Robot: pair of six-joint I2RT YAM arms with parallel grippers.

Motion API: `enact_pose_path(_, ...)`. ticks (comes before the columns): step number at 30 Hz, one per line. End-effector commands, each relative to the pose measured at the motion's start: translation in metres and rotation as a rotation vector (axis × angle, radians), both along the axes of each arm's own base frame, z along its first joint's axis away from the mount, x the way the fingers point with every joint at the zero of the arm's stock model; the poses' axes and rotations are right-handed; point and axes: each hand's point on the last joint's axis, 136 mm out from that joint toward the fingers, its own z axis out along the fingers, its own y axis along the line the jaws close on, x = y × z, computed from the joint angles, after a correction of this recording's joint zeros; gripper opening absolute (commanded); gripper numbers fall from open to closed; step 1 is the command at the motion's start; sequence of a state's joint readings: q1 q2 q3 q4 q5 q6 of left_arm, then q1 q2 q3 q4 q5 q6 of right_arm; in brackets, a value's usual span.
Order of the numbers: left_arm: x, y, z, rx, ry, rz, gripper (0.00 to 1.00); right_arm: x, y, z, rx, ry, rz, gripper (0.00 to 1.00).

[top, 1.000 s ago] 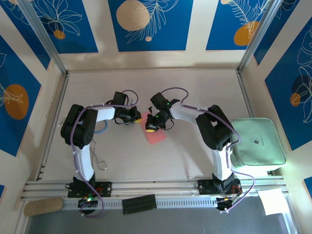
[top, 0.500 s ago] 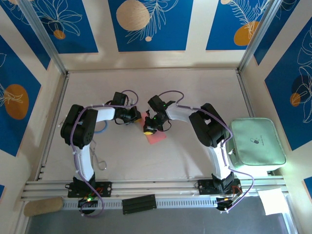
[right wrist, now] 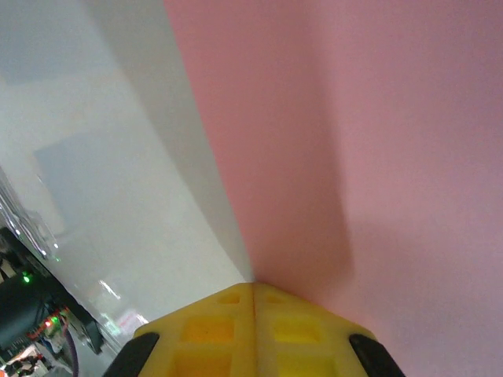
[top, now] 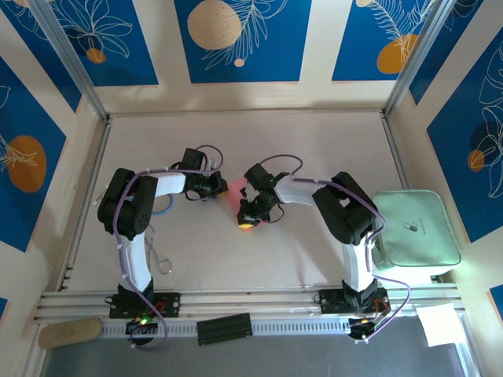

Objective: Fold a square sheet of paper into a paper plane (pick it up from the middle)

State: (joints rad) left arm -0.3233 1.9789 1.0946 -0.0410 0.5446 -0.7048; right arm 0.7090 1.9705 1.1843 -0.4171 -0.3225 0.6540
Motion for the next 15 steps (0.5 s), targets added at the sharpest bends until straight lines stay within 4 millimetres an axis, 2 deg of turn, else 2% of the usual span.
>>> enact_pose_path(1,-0.014,0.023,-0.039,0.140,0.079,0.033,0.01,-0.040,-0.016,-0.002,-0.052,0.080,0.061,0.05)
enact_pose_path(4,-0.012,0.020,-0.036,0.126,0.067,0.022,0.01,-0.045,-0.024,-0.003,-0.074,0.074,0.059,0.05)
enact_pose_path(7,-0.009,0.013,-0.028,0.099,0.042,-0.011,0.02,-0.035,-0.024,0.006,-0.061,0.043,0.038,0.05)
enact_pose_path(12,0.003,-0.003,0.002,0.056,-0.035,-0.097,0.04,0.005,-0.018,0.049,0.049,-0.075,-0.052,0.07)
enact_pose_path(15,0.010,-0.007,0.032,0.030,-0.088,-0.101,0.08,0.034,-0.027,0.050,0.027,-0.148,-0.109,0.11)
